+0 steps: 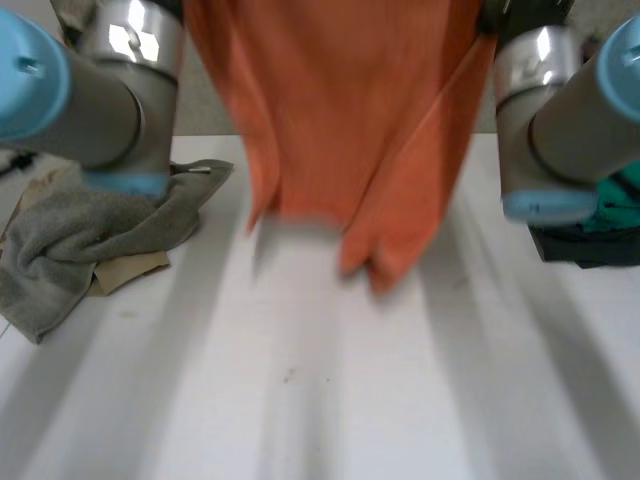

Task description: Fold the laundry.

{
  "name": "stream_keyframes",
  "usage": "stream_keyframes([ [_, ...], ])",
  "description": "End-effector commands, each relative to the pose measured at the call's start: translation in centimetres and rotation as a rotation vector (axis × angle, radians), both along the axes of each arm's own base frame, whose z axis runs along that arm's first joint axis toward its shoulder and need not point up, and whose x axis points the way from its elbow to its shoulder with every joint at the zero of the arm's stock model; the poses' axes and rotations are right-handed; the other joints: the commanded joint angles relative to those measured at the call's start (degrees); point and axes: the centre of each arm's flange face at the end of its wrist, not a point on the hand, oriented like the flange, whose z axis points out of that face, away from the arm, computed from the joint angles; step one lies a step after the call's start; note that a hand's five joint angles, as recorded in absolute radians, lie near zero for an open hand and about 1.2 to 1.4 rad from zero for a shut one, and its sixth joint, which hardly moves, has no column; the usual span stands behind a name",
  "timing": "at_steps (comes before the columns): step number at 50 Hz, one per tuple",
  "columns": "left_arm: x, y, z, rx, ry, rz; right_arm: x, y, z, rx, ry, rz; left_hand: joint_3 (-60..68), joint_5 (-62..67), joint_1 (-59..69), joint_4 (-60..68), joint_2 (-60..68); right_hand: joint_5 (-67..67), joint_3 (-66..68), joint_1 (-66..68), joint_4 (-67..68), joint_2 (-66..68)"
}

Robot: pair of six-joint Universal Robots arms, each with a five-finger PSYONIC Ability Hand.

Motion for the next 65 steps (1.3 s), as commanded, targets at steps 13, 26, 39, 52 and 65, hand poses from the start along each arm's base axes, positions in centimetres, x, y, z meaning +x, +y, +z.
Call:
stream_keyframes([
  [13, 0.9, 2.1, -11.6, 0.35, -0.183, -0.001, 0.1, 1.3, -5.6, 0.243, 0.191, 0.106, 11.7, 14.1, 13.1, 11.1, 11.2, 11.4, 11.6, 15.1, 11.2, 12.2],
  [26, 2.6, 6.2, -21.3, 0.628, -0.329, -0.011, -1.9, 2.9, -19.0, 0.716, 0.4, 0.116, 11.7, 14.1, 13.1, 11.1, 11.2, -53.8, -53.6, -50.1, -54.0, -53.0],
  [39, 3.9, 8.2, -15.9, 0.52, -0.266, -0.007, -8.2, 4.6, -13.8, 0.75, 0.147, -0.004, 11.7, 14.1, 13.1, 11.1, 11.2, -58.6, -58.4, -54.9, -58.8, -57.8],
  [52, 4.8, 10.9, -12.7, 0.444, -0.231, -0.024, -12.5, 8.1, -16.8, 1.048, 0.036, -0.035, 11.7, 14.1, 13.1, 11.1, 11.2, -50.1, -49.9, -46.4, -50.3, -49.3],
  [65, 5.0, 12.0, -11.1, 0.404, -0.221, -0.042, -13.0, 8.7, -18.2, 1.155, -0.056, 0.093, 11.7, 14.1, 13.1, 11.1, 11.2, -49.9, -49.8, -46.3, -50.2, -49.2],
])
